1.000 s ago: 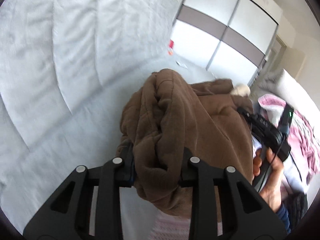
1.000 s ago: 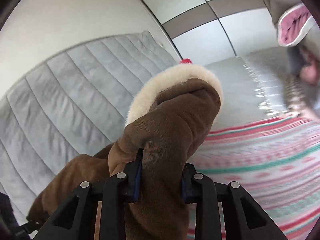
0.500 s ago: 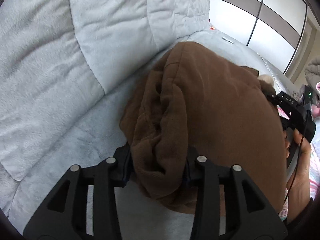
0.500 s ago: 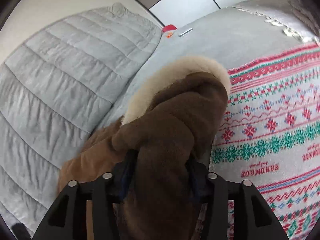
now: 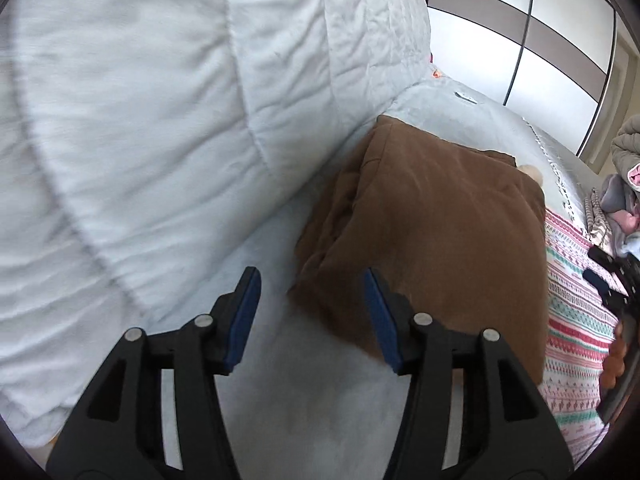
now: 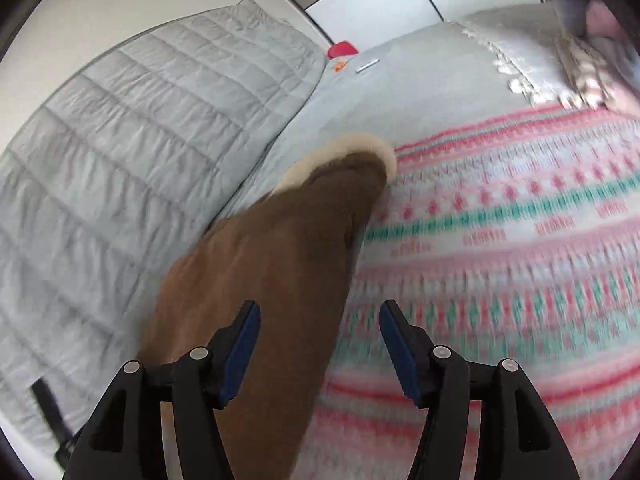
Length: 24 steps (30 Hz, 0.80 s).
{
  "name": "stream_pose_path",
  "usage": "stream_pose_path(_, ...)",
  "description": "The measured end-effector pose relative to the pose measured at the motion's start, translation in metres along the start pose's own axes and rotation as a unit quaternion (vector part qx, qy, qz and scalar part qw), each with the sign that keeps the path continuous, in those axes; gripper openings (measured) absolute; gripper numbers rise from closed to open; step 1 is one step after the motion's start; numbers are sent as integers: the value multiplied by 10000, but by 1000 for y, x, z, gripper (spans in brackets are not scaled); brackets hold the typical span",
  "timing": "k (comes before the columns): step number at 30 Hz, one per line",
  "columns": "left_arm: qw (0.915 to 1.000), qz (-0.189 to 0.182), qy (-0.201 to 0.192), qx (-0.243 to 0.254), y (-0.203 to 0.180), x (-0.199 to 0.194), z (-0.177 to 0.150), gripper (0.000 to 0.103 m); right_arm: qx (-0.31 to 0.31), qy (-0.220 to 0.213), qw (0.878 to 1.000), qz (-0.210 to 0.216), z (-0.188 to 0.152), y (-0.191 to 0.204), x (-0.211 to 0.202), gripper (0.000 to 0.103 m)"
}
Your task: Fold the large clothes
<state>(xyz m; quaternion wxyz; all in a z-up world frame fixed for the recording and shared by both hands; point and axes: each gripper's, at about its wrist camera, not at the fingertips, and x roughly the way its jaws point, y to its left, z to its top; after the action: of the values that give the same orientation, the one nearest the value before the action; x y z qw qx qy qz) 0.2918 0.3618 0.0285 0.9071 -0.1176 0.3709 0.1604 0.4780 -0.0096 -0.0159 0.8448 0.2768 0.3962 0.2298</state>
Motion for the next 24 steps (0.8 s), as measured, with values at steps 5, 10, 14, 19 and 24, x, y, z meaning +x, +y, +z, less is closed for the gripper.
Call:
stream_pose_path(5,9998,79,-117,149,-22,-54,-20,57,46,493,9975,497,-59,10,-65,63)
stream_pose_path(10,9994,-245,-224,-134,-53,-125,-57,73,-109,803,9922,945,-118,27,-133,65)
stream_pose_path(14,9980,64,-510,361,-83,-176,-103,81,-705,707,9920,767,-157,43,-187,73)
stream_pose_path(19,9952,-11,-834,505,-93,-227,-147,86,-1385,330,9884,532,-208,49,-242,91)
stream_pose_path(24,9908,141,-1165,670,-99,-262,-176,96,-1864,295,9816,290,-233,64,-264,91)
